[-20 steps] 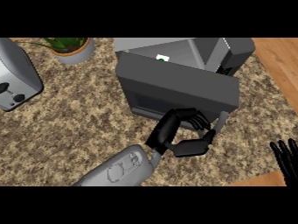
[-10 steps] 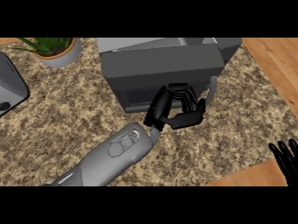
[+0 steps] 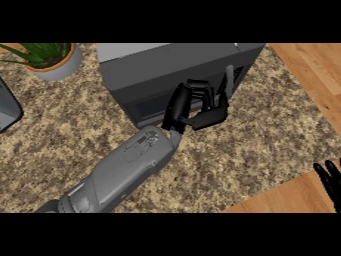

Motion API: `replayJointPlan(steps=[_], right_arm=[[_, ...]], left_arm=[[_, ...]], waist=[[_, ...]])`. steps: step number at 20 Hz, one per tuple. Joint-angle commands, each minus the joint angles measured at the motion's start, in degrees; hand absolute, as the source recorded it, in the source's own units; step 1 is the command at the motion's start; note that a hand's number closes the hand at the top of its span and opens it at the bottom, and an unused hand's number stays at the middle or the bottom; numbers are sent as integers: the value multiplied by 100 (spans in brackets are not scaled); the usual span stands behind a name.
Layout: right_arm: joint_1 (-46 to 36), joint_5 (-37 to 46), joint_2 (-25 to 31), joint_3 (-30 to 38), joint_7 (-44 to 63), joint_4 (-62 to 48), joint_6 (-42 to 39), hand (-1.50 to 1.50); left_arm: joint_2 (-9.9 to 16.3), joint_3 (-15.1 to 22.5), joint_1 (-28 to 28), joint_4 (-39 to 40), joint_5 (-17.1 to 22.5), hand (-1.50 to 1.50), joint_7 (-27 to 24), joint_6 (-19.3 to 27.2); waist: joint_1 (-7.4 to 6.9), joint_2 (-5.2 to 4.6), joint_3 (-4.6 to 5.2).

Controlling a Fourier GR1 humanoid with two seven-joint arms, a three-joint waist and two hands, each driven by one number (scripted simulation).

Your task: Pick up the milk, place it into the microwave and close the microwave

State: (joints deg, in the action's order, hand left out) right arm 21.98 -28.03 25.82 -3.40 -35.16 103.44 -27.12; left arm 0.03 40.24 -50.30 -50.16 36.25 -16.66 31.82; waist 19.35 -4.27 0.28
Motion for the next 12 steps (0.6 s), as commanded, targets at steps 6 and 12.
replayJointPlan(steps=[6, 12], right_arm=[[123, -350, 144, 0, 76, 293, -246, -150], [162, -470, 333, 39, 208, 543, -333, -150]], left_arm=[[-2, -209, -427, 487, 341, 150, -395, -66], [-2, -112, -365, 532, 534, 150, -580, -25]], waist=[[96, -40, -17], [246, -66, -8]])
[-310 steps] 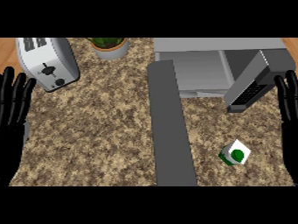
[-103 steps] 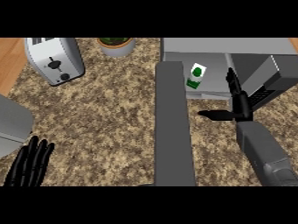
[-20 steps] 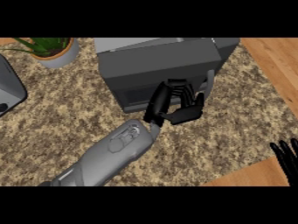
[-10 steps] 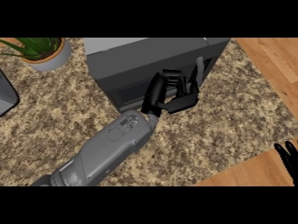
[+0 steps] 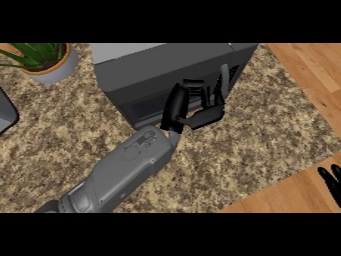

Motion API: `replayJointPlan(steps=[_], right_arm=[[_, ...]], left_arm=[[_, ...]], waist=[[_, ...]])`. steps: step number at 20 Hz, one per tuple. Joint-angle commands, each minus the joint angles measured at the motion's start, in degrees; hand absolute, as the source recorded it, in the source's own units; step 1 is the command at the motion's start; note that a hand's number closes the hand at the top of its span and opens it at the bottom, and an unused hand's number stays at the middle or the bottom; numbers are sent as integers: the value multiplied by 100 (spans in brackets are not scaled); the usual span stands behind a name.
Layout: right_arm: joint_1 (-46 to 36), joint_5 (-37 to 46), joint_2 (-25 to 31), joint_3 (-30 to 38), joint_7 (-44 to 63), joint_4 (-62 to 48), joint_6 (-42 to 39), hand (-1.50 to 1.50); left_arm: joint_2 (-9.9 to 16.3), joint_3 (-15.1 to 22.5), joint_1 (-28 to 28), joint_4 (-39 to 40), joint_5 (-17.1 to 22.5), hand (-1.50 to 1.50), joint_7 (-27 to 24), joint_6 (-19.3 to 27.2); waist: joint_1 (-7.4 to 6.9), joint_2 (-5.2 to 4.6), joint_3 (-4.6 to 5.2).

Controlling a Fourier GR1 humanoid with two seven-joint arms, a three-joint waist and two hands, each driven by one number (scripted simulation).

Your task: Pick up the milk, place it into the microwave and close the microwave

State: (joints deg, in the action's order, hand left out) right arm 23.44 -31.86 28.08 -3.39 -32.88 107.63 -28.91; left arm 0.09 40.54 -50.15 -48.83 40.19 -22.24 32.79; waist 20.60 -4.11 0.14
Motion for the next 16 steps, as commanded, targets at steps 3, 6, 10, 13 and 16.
replayJointPlan(steps=[3, 6, 10, 13, 16], right_arm=[[-88, -89, 144, 173, -69, 212, -111, -150], [-25, -179, 157, 185, -55, 297, -131, -150], [88, -437, 200, 131, 77, 356, -201, -150], [129, -526, 223, 143, 88, 397, -243, -150], [149, -604, 318, 183, 142, 474, -303, -150]], left_arm=[[-8, -129, -400, 496, 174, 150, -130, -168], [-8, -146, -419, 524, 271, 150, -199, -130], [-8, -148, -471, 548, 339, 150, -306, -42], [-8, -108, -494, 587, 386, 150, -339, -14], [-8, -102, -490, 629, 458, 150, -408, -67]], waist=[[78, -93, -3], [135, -87, -6], [148, -115, -8], [196, -117, -18], [137, -107, -12]])
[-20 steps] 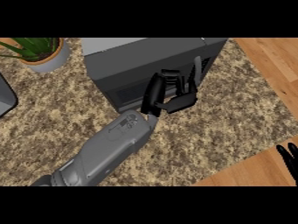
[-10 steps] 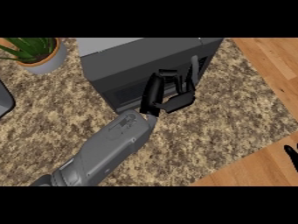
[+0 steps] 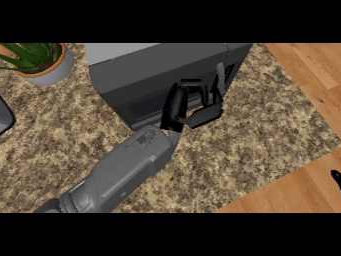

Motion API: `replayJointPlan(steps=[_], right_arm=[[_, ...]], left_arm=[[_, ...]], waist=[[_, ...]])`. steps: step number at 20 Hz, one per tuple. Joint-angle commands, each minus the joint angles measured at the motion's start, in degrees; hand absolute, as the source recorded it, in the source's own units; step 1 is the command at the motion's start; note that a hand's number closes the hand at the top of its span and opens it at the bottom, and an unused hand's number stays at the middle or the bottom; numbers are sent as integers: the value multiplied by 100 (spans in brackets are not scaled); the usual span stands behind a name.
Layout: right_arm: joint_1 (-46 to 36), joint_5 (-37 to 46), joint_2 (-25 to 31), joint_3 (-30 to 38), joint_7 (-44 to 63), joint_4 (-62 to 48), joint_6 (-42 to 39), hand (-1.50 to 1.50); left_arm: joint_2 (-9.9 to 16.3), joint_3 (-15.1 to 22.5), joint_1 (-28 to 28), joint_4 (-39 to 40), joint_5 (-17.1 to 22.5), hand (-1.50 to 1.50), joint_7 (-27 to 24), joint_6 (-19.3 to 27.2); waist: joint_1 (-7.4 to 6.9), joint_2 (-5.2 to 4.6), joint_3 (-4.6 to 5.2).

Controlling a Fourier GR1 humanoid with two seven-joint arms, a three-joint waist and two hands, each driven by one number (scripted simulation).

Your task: Pick up the milk, place it into the microwave and close the microwave

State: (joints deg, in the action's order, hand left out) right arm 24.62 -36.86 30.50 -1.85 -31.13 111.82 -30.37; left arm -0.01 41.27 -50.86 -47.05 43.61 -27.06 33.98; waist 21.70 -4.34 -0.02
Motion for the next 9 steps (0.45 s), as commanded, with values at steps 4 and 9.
replayJointPlan(steps=[4, 9], right_arm=[[93, -222, 146, 36, 15, 194, -229, -150], [183, -319, 266, 111, 104, 265, -277, -150]], left_arm=[[1, -127, -414, 463, 204, 150, 19, -126], [1, -113, -474, 519, 290, 150, -49, -97]], waist=[[140, -88, 6], [182, -80, 5]])
